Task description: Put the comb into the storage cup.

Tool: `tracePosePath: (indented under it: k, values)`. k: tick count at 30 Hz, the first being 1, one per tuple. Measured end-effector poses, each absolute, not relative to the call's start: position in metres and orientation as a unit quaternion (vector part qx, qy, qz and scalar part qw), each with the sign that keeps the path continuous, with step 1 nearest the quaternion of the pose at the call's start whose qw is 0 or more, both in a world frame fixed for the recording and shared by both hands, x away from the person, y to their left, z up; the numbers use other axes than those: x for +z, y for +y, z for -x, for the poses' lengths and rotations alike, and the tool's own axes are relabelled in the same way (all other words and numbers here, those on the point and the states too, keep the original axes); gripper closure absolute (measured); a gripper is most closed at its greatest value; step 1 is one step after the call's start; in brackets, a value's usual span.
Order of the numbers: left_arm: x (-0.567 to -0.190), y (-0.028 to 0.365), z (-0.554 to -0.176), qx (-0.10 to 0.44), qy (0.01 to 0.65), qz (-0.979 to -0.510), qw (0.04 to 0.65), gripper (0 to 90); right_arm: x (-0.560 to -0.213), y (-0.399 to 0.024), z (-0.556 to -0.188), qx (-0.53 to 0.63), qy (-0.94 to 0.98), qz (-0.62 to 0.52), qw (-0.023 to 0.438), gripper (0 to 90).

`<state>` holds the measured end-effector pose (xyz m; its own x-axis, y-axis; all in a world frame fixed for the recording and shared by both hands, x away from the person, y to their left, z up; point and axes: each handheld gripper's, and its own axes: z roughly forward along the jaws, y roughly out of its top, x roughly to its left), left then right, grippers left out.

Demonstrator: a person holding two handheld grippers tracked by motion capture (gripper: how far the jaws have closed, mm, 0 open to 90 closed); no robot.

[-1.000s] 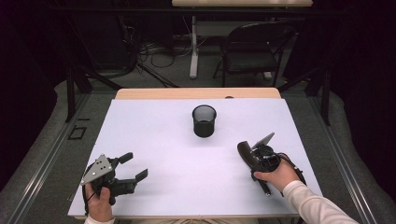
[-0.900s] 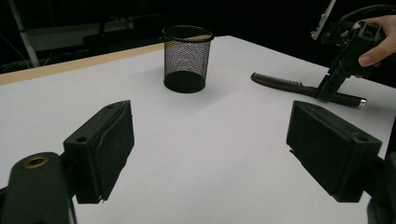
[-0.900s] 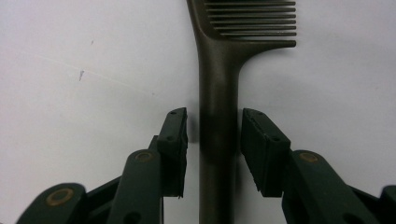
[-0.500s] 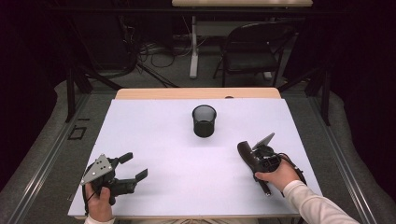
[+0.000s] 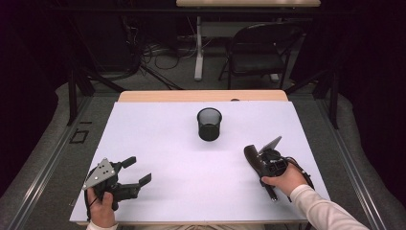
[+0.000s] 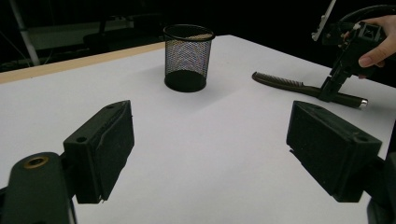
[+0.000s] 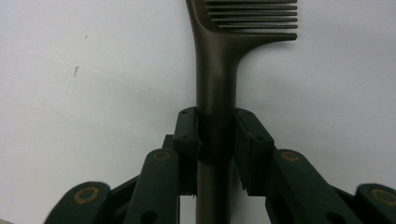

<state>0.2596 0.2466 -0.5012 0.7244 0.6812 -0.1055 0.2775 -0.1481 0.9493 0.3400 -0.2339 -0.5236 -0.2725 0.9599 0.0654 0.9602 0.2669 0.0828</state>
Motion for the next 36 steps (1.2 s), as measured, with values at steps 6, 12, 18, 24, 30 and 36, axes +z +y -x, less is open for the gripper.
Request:
tracePosePath:
  k: [6, 12, 18, 24, 30, 36]
  values:
    - [-0.501, 0.246, -0.260, 0.178, 0.325, -0.737, 0.565, 15.4, -0.524, -0.234, -0.340, -0.057, -0.794, 0.605, 0.002, 72.6]
    - [-0.501, 0.246, -0.260, 0.178, 0.325, -0.738, 0.564, 15.4, -0.524, -0.235, -0.340, -0.060, -0.795, 0.604, 0.005, 72.7]
    - [-0.502, 0.246, -0.260, 0.177, 0.325, -0.739, 0.563, 15.4, -0.523, -0.236, -0.338, -0.075, -0.790, 0.609, 0.001, 72.8]
    - [-0.502, 0.245, -0.260, 0.178, 0.327, -0.737, 0.564, 15.4, -0.518, -0.238, -0.338, -0.063, -0.797, 0.600, 0.003, 72.8]
    - [-0.504, 0.245, -0.264, 0.173, 0.340, -0.740, 0.555, 15.4, -0.515, -0.238, -0.336, -0.083, -0.798, 0.598, 0.001, 72.9]
    - [-0.505, 0.244, -0.267, 0.170, 0.348, -0.741, 0.549, 15.5, -0.511, -0.238, -0.334, -0.098, -0.799, 0.594, -0.003, 72.9]
